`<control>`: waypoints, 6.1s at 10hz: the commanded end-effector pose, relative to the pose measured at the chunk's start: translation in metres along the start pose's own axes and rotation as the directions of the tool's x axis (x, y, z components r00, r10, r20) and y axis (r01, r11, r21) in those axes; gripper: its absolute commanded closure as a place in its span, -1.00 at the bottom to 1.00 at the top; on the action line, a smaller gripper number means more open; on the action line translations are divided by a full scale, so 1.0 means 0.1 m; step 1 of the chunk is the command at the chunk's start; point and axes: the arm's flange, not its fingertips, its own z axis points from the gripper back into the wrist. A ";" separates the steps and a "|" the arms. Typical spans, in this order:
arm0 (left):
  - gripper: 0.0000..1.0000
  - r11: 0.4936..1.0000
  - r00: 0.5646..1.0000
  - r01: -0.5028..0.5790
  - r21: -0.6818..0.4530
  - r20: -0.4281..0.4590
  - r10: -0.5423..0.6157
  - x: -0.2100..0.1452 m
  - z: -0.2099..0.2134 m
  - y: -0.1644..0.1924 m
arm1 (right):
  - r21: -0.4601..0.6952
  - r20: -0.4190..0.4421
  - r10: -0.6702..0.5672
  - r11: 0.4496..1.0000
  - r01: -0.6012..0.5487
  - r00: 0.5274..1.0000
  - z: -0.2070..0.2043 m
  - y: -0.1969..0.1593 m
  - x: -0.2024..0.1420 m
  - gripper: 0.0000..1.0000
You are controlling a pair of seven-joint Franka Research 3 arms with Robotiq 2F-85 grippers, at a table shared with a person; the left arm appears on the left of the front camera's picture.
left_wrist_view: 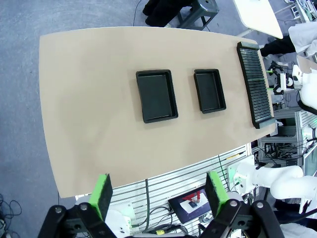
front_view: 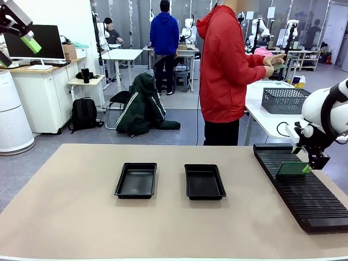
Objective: Inspect and transfer BCBs to ESD trays.
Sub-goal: Pick up the Blank PCB from the PCB Rack and place it in the left ESD tray.
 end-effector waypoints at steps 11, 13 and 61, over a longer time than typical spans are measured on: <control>-1.00 1.000 1.000 -0.002 0.008 -0.007 0.002 -0.01 0.00 0.00 | -0.005 -0.043 0.043 0.999 -0.043 0.998 -0.13 -0.12 -0.08 -0.35; -1.00 1.000 1.000 -0.002 0.008 -0.007 0.002 -0.01 0.00 0.00 | 0.001 -0.049 0.043 0.999 -0.043 0.998 -0.14 -0.12 -0.07 -0.23; -1.00 1.000 1.000 -0.002 0.008 -0.007 0.002 -0.01 0.00 0.00 | 0.150 -0.130 0.011 0.989 0.009 0.991 0.52 -0.47 0.02 0.96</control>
